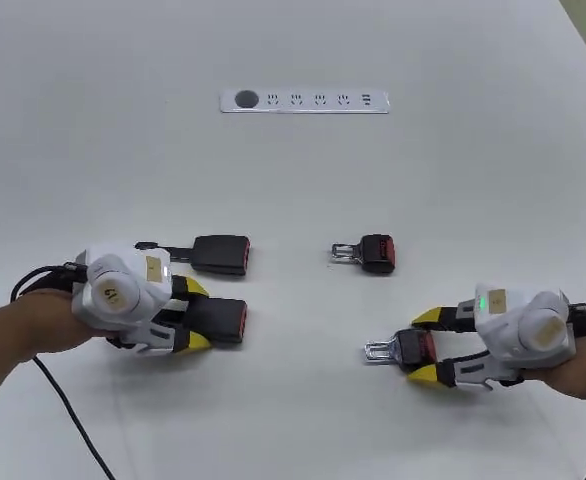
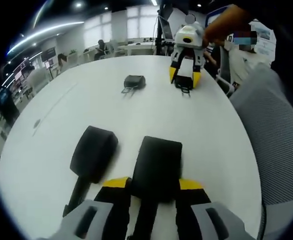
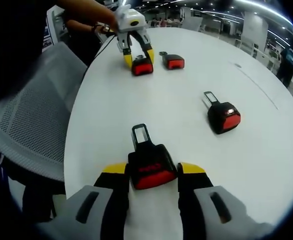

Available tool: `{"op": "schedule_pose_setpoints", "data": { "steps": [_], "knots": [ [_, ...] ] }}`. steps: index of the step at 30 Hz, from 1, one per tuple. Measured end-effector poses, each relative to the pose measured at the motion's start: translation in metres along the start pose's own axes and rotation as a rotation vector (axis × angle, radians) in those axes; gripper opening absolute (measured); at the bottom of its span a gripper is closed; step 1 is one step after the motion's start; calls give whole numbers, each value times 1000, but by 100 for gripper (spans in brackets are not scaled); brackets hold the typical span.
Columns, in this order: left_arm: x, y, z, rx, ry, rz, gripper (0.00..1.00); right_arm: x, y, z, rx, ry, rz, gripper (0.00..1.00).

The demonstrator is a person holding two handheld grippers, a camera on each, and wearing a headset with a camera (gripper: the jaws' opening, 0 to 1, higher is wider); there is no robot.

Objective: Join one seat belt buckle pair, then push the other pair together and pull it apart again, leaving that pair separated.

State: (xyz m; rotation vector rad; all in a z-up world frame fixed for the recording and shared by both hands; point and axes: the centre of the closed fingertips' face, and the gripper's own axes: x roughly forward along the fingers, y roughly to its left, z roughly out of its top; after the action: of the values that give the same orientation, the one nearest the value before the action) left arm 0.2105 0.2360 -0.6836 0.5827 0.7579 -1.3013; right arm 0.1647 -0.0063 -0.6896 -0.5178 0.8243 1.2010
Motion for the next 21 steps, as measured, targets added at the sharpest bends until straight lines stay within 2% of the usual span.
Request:
{"op": "schedule_pose_setpoints", "data": {
  "steps": [16,21],
  "knots": [
    [1,-17,-12,42,42,-12,34,-2,-2,4,12,4,2,36],
    [5,-18,-13,64,75,-21,33,-2,-1,5,10,2,7,36]
  ]
}}
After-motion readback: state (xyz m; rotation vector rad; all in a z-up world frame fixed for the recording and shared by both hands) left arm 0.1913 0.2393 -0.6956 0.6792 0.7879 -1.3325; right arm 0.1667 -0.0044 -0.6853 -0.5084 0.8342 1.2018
